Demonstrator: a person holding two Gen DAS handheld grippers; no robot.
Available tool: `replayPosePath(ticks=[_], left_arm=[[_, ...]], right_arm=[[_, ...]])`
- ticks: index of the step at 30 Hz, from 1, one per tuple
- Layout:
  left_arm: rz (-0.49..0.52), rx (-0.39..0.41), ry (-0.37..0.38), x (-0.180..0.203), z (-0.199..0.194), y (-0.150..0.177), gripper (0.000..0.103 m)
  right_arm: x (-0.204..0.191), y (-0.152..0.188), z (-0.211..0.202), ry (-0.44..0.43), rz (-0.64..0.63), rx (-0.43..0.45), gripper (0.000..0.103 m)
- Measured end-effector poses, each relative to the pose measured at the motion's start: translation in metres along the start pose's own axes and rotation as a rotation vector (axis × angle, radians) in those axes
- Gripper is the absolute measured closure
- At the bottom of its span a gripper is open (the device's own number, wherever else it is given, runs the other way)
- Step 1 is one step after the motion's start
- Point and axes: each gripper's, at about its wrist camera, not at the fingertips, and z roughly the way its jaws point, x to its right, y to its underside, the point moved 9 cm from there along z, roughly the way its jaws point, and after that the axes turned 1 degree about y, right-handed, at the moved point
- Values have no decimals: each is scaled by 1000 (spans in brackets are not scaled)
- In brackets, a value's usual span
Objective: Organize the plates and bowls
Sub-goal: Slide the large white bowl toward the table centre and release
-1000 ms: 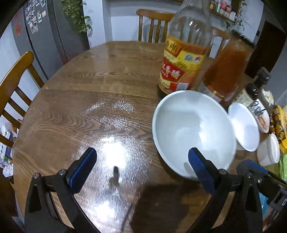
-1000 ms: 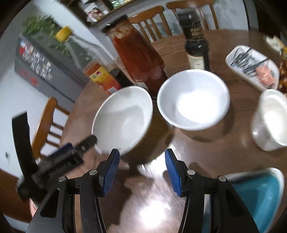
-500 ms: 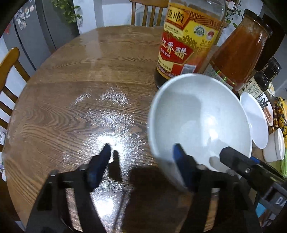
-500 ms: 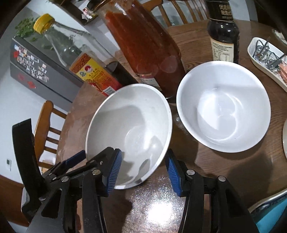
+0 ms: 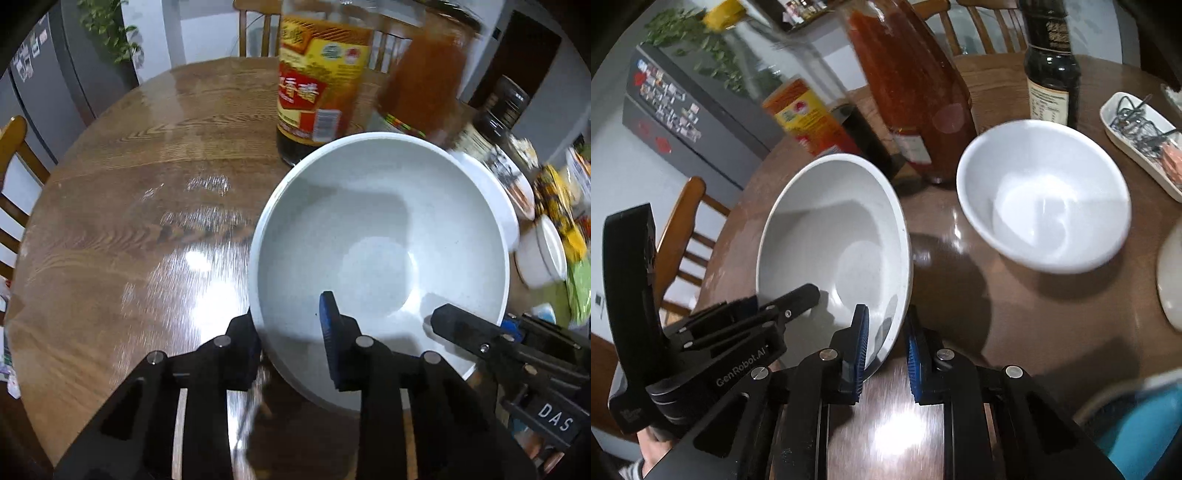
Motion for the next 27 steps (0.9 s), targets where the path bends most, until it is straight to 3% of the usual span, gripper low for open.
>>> replayPosePath(ticks=[8, 14, 15, 19, 24, 27], left_arm=[[42, -32, 12, 26, -35, 79, 71], [37, -61, 7, 27, -34, 99, 66], [33, -65, 3, 27, -34, 100, 63], [29, -47, -31, 23, -37, 97, 27], [9, 17, -67, 11, -56, 89, 18], [1, 52, -83, 6, -67, 86, 18]], right_arm=[[-7, 61, -32, 3, -17, -51, 82], [-4, 82, -39, 41, -52, -95, 82], [-3, 84, -40, 42, -53, -97, 82], [-2, 85, -38, 56, -49, -89, 82], [2, 85, -53, 108, -66, -35, 80], [7, 82, -71, 120, -74, 18, 71]])
